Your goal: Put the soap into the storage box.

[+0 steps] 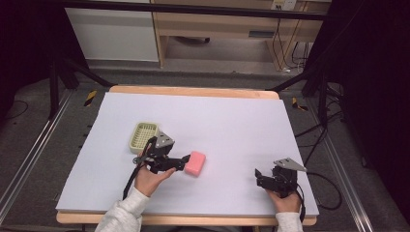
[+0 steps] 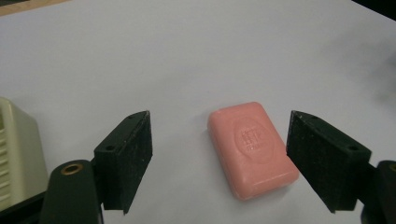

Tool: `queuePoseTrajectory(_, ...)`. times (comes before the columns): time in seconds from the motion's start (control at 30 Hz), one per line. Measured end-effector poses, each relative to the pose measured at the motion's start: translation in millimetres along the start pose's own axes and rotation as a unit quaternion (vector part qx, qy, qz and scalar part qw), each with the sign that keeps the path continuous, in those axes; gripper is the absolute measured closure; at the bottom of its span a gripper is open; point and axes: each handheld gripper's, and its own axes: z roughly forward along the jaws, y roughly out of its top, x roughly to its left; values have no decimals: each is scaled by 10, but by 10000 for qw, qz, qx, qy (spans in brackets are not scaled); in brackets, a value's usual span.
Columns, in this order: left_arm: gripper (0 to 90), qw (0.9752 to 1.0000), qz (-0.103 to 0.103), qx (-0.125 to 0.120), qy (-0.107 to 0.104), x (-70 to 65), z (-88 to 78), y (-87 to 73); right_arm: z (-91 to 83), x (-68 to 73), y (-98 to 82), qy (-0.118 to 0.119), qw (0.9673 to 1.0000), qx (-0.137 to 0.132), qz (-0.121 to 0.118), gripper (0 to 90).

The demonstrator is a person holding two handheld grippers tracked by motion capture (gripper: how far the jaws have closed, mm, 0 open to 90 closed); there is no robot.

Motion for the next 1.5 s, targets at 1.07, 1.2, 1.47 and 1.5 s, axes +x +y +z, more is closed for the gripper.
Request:
queuePoseTrajectory(1.07,199,9987,166,467,-116,-211,369,6,8,-2,-5,21,10000,27,6,128)
queuePoseTrajectory(1.2,194,9986,154,499,-106,-234,412,4,8,2,-4,33,10000,35,8,128)
queuePoseTrajectory(1.47,193,9976,174,662,-81,-270,528,-10,8,1,-4,44,10000,41,8,128)
queuePoseTrajectory(1.5,194,9976,174,662,-81,-270,528,-10,8,1,-4,44,10000,41,8,128)
